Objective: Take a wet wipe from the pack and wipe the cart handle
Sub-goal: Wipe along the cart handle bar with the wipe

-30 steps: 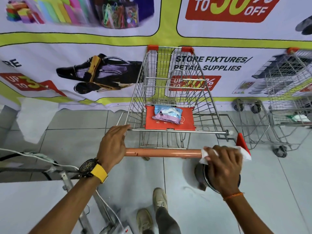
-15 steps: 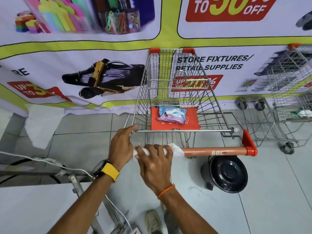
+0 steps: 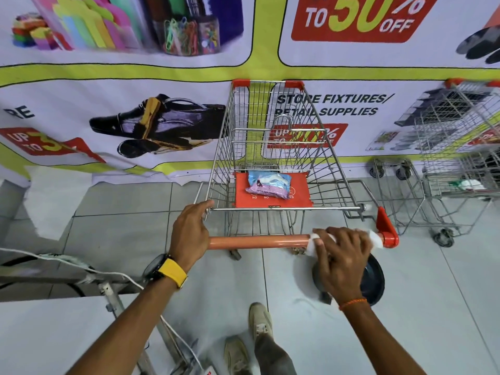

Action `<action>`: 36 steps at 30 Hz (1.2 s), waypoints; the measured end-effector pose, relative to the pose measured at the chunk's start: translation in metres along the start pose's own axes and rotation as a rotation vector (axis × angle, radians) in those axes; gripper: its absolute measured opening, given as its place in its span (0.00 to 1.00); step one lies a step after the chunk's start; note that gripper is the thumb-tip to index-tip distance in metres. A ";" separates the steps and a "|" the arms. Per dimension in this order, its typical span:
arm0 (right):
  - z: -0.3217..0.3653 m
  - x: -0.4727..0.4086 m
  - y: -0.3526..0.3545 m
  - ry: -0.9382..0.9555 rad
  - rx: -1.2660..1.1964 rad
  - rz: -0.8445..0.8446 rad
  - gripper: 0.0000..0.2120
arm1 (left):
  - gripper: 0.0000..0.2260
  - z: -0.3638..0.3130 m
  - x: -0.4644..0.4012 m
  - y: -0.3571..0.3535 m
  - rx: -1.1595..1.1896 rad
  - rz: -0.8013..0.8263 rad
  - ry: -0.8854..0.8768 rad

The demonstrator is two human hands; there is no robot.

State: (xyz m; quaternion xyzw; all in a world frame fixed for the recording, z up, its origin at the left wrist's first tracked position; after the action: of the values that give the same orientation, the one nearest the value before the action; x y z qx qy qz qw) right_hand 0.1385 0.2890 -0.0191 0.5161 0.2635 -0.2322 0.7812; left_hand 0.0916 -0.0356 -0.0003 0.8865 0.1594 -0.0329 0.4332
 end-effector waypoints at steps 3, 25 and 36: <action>0.017 0.005 -0.010 -0.054 0.008 -0.019 0.17 | 0.30 0.000 0.000 -0.002 -0.001 -0.002 0.001; 0.076 0.018 -0.038 0.001 0.017 0.073 0.15 | 0.31 0.001 -0.001 0.006 0.005 0.003 0.012; -0.046 -0.012 -0.002 -0.173 0.032 -0.084 0.19 | 0.29 -0.009 0.002 -0.001 -0.017 -0.017 0.039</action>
State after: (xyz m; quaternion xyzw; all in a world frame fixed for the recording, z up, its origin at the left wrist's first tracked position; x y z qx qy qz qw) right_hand 0.1205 0.3326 -0.0275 0.4949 0.2131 -0.3127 0.7822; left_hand 0.0923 -0.0274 0.0046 0.8820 0.1755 -0.0178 0.4371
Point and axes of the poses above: each hand's wrist, its own x-axis away from the middle knuckle, its own y-axis out of the back of the hand, z = x × y, the point moved 2 cm from there along -x, towards the middle knuckle, and after that the axes turned 11 degrees about -z, right-handed, at the moved point
